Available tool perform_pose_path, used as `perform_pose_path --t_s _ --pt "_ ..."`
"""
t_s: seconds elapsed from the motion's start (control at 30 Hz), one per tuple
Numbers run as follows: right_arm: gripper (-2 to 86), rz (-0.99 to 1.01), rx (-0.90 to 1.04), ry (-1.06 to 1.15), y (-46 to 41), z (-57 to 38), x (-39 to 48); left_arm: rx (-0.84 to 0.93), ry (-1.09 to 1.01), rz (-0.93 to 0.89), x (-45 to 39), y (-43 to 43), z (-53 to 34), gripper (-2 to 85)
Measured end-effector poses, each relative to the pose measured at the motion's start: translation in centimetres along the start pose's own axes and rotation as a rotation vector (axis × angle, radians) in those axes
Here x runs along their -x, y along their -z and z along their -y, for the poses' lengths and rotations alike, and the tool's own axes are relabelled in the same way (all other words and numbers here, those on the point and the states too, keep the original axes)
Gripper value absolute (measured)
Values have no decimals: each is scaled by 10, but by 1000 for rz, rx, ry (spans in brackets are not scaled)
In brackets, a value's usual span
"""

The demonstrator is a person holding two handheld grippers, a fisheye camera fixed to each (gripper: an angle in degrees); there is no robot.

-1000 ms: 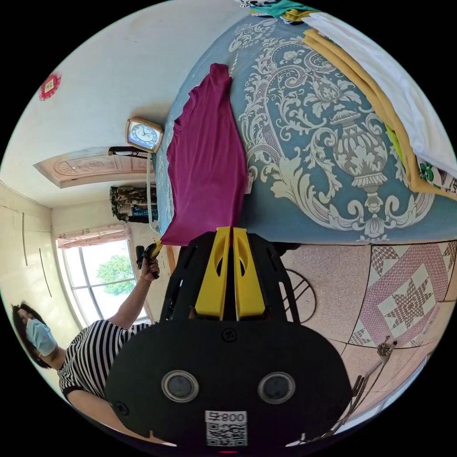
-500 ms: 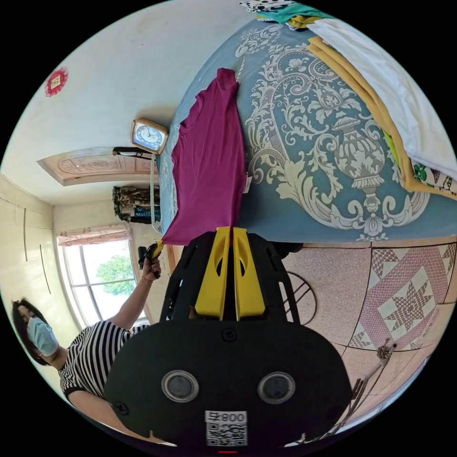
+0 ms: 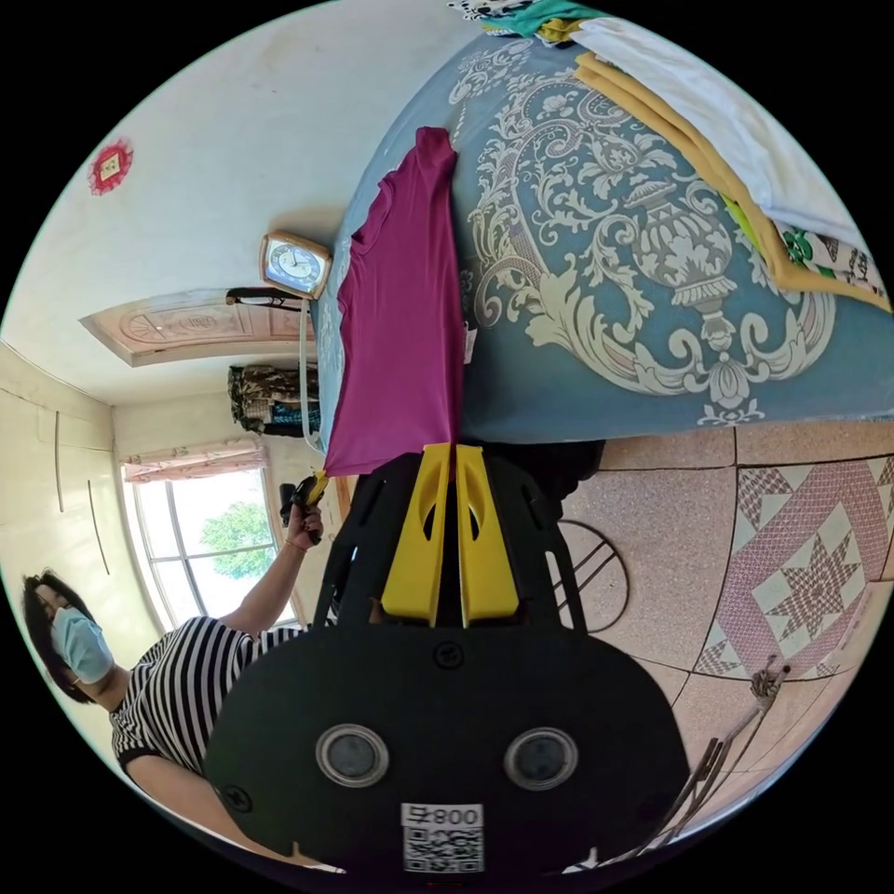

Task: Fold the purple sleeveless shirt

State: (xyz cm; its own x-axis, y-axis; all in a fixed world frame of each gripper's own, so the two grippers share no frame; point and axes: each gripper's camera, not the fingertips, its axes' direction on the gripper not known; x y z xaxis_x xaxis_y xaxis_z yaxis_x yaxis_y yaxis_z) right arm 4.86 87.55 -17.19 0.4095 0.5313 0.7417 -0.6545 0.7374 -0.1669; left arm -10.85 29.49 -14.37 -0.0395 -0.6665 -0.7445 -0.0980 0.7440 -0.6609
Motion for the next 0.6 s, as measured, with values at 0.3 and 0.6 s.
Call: perform_pose_path --t_s 0.3,0.6 --pt "8 7 14 -84 -4 30 -39 13 86 72 86 -42 53 13" --pt "18 19 -52 -137 10 39 -69 -26 189 157 175 -64 95 56"
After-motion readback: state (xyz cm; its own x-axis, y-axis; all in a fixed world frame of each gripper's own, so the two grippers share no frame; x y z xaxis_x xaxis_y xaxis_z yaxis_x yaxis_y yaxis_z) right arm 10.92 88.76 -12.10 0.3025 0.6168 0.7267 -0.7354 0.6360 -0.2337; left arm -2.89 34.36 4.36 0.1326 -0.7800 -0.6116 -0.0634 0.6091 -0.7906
